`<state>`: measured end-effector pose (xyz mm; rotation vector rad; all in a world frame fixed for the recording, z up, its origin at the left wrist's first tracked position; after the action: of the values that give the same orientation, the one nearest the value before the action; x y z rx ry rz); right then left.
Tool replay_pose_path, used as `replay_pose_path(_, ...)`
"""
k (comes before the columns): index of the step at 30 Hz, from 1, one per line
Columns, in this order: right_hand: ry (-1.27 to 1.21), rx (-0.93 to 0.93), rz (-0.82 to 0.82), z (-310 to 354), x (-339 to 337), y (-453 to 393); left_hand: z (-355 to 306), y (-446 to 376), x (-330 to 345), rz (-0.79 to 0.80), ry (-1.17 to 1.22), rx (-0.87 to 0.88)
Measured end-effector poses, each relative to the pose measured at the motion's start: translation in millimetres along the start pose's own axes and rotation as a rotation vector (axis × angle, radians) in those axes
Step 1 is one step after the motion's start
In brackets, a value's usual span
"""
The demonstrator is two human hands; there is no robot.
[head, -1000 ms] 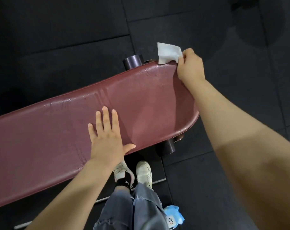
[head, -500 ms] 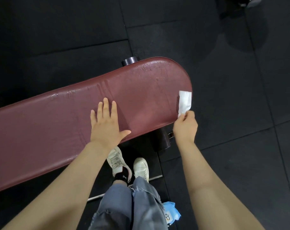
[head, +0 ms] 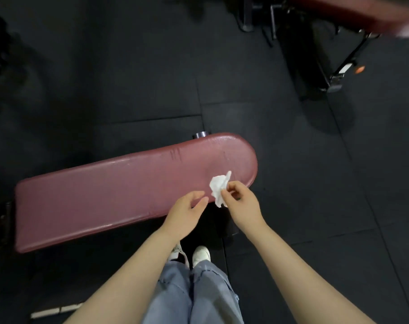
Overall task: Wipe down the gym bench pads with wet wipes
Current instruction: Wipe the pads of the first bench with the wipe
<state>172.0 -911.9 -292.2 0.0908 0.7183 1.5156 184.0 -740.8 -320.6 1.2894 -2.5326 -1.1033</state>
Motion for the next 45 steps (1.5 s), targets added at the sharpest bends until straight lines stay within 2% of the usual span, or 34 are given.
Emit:
replay_pose_path(4, -0.028, -0.135, 0.08, 72, 11, 46, -31, 58, -21, -0.113, 0.41, 0.022)
replay_pose_path(8, 0.029, -0.192, 0.172, 119, 36, 86, -46, 117, -54, -0.222, 0.598, 0.102)
replay_pose_path(12, 0.056, -0.202, 0.258, 149, 74, 120, -37, 170, -84, -0.276, 0.577, 0.121)
replay_pose_path(16, -0.034, -0.179, 0.347, 177, 123, 144, -10, 221, -118, -0.356, 0.523, 0.128)
replay_pose_path(24, -0.08, -0.185, 0.344, 226, 237, 178, 64, 322, -213, -0.487, 0.515, 0.147)
replay_pose_path(28, 0.005, -0.286, 0.338, 252, 300, 205, 100, 365, -257, -0.463, 0.486, 0.164)
replay_pose_path(30, 0.099, -0.372, 0.407, 269, 332, 218, 114, 381, -275, -0.44, 0.507, 0.176)
replay_pose_path(34, 0.317, -0.428, 0.507, 288, 382, 225, 140, 398, -310, -0.442, 0.536, 0.183)
replay_pose_path(39, 0.344, -0.309, 0.475, 289, 409, 186, 171, 386, -347, -0.5, 0.549, 0.124)
replay_pose_path(42, 0.37, -0.24, 0.466, 285, 419, 148, 197, 369, -372, -0.542, 0.417, 0.042)
replay_pose_path(45, 0.392, -0.143, 0.459, 272, 428, 107, 224, 348, -389, -0.476, 0.217, -0.057)
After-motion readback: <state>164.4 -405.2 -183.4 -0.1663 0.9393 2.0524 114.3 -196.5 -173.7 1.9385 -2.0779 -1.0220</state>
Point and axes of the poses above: each hand's wrist, its own y-axis away from the middle knuckle, its own x-axis out of the palm, z = x × y, the point moved 8 cm from there along -y, towards the middle knuckle, and after that the axes turned 11 degrees about z, right-handed, at the moved point
